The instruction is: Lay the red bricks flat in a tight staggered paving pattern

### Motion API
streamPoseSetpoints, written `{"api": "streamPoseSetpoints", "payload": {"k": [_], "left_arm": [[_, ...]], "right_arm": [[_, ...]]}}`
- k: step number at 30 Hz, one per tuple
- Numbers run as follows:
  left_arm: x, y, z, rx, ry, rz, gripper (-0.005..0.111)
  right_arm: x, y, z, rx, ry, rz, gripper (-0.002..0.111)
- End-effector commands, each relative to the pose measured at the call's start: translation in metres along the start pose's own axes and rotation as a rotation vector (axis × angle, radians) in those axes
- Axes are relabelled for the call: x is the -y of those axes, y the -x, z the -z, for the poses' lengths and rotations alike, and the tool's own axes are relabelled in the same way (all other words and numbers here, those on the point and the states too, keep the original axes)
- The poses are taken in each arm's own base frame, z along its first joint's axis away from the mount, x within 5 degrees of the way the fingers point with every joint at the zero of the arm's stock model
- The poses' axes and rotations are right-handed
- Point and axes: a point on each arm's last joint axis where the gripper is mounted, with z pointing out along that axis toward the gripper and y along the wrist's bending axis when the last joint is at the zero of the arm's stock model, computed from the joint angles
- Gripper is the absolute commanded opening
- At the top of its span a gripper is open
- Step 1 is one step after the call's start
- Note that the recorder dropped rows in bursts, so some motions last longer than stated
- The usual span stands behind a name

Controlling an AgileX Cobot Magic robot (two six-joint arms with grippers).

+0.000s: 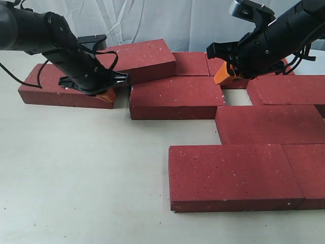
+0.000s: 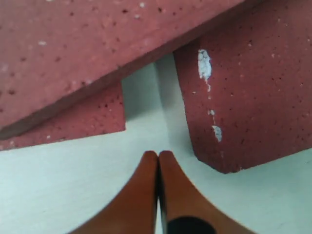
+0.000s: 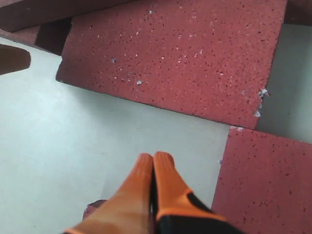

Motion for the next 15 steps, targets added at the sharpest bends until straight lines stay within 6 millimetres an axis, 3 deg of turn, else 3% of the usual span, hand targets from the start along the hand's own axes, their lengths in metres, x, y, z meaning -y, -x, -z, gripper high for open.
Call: {"api": "streamPoseSetpoints", "payload": {"k": [1,5,15], "left_arm": [[0.005,0.011,-0.004,0.032,-0.056,0.023,0.000],[0.013,0.023,-0.007,0.063,-0.064,0.001,0.000],[0.021,0.018,-0.034,0.037,-0.066,-0.010,0.000]], "right_arm": [[0.001,0.001,0.003,0.017,-0.004,0.002,-0.001],[0.001,0.001,0.003,0.016,-0.005,0.004,-0.001],[0.001,0.001,0.003,0.016,-0.005,0.006,-0.001]]}}
